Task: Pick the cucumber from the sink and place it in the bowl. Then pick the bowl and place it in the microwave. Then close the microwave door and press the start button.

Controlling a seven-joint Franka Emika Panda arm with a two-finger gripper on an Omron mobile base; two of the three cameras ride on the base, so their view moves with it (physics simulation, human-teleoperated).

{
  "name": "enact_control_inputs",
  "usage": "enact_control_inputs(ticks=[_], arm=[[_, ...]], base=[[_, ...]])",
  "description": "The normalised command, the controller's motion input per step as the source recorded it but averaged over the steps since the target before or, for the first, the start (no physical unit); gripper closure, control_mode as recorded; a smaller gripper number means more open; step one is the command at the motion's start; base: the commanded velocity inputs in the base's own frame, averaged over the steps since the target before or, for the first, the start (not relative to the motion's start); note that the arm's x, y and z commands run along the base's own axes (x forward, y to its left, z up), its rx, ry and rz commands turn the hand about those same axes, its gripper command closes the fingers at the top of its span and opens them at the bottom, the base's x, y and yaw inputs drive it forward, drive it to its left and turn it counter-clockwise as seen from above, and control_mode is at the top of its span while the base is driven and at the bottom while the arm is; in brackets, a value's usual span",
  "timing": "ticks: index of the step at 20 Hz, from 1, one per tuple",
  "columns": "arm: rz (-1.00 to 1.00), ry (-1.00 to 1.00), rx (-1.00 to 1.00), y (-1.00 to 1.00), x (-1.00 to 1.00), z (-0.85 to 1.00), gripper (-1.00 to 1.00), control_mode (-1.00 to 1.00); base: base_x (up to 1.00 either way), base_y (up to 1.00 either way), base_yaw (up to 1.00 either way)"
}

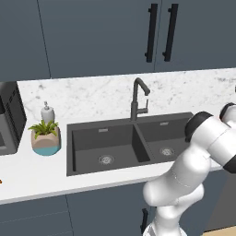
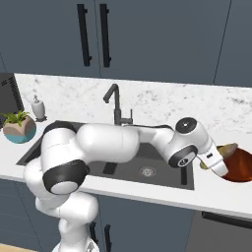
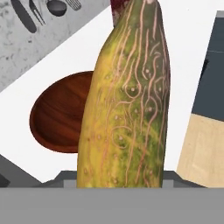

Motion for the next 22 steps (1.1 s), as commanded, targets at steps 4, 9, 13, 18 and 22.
enact_control_inputs(ticks=[4,9,13,18,22], arm=[[0.00,0.06,0.07,0.00,0.11,-0.06,1.00,-1.00],[0.00,0.05,0.09,-0.01,0.15,-0.06,1.00,-1.00],[0.00,0.02,0.08,-0.03,0.23,-0.03,1.00,-1.00],[0.00,0.00,0.02,-0.03,0.21,-0.22,1.00,-1.00],[0.00,0.00,0.01,-0.14,0.23,-0.28,1.00,-1.00]], base=[[0.00,0.00,0.00],[0.00,0.00,0.00],[0.00,0.00,0.00],[0.00,0.00,0.00],[0.00,0.00,0.00]])
